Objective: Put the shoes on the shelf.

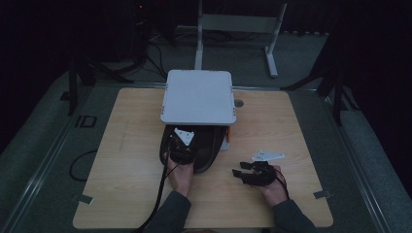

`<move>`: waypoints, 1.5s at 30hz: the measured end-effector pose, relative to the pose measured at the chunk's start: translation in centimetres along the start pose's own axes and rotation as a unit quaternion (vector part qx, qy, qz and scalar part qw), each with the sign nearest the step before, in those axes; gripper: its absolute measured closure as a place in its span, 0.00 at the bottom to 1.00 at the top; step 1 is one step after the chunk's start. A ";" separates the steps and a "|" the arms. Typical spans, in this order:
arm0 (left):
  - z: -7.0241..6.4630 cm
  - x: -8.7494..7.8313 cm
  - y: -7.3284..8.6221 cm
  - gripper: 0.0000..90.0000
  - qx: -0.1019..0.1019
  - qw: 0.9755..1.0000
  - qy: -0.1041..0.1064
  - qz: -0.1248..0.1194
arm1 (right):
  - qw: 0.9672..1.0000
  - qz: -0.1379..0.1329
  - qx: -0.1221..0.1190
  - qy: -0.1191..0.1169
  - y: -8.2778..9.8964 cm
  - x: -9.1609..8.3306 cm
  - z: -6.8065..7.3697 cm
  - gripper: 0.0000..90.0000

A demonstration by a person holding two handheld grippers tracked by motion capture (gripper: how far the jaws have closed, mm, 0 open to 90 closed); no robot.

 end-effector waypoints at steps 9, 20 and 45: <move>-0.3 1.1 -0.7 0.85 -0.011 1.000 -0.008 -0.005 | 1.000 0.001 -0.001 0.001 0.1 0.0 0.0 0.53; -0.5 2.3 -1.4 0.85 -0.025 0.999 -0.025 -0.011 | 1.000 0.003 0.000 0.000 0.2 0.1 0.0 0.53; -0.9 4.3 -2.8 0.84 -0.041 0.997 -0.060 -0.038 | 1.000 0.003 0.003 0.000 0.2 0.1 -0.1 0.53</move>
Point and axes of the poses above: each handheld gripper's, and its own axes: x roughly forward along the jaws, y roughly out of its underside, z roughly to its left, the point moved 8 cm from there along x, roughly forward along the jaws, and after that the axes turned 3 degrees about -x, right-handed, at the moved point
